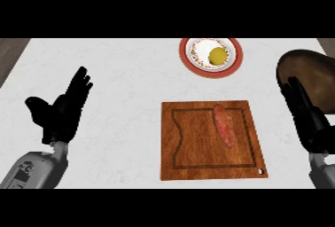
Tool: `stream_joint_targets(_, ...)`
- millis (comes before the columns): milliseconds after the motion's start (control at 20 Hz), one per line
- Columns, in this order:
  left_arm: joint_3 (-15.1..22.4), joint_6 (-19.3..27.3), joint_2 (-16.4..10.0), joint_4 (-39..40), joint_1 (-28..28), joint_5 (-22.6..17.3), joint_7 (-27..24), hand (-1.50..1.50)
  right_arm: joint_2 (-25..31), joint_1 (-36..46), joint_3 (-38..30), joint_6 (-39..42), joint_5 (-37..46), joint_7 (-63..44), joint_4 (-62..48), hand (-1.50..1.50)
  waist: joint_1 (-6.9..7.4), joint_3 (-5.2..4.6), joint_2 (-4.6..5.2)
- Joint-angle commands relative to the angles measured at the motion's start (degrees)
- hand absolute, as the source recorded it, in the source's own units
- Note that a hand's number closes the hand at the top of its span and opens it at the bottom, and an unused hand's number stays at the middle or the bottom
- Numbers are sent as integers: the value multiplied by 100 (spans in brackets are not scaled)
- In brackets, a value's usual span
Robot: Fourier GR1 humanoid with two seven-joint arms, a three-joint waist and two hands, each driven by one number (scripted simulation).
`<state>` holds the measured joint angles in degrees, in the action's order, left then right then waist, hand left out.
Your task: Pick the sweet potato from the cutting board and place it in the pan
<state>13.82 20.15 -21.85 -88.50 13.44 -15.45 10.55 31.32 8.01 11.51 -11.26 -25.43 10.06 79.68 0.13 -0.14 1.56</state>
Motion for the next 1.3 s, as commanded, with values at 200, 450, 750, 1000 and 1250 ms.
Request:
stream_joint_targets(200, -126, -182, -200, 29, 434, 188, -307, 0, -61, 940, 1318, 2829, -219, 83, -50, 150, 652, 45, -3)
stream_joint_targets(450, -270, -256, -52, 417, -11, 141, -904, 0, 342, 1010, 928, 3231, 939, 2475, -1156, -150, 180, 36, -69)
stream_joint_targets(750, -464, -414, -147, 426, 31, 40, -797, 0, 1289, 1523, 318, 3652, 1598, 3956, -2275, -150, 129, 29, -110)
stream_joint_targets(1000, -479, -599, -110, 717, 220, 46, -884, 0, 2154, 2623, 571, 4320, 2181, 3596, -2409, -150, 176, 17, -93)
stream_joint_targets(1250, -541, -545, -25, 670, 112, 119, -922, 0, 2319, 3380, 870, 4656, 2627, 2973, -2236, -150, 123, 11, -132)
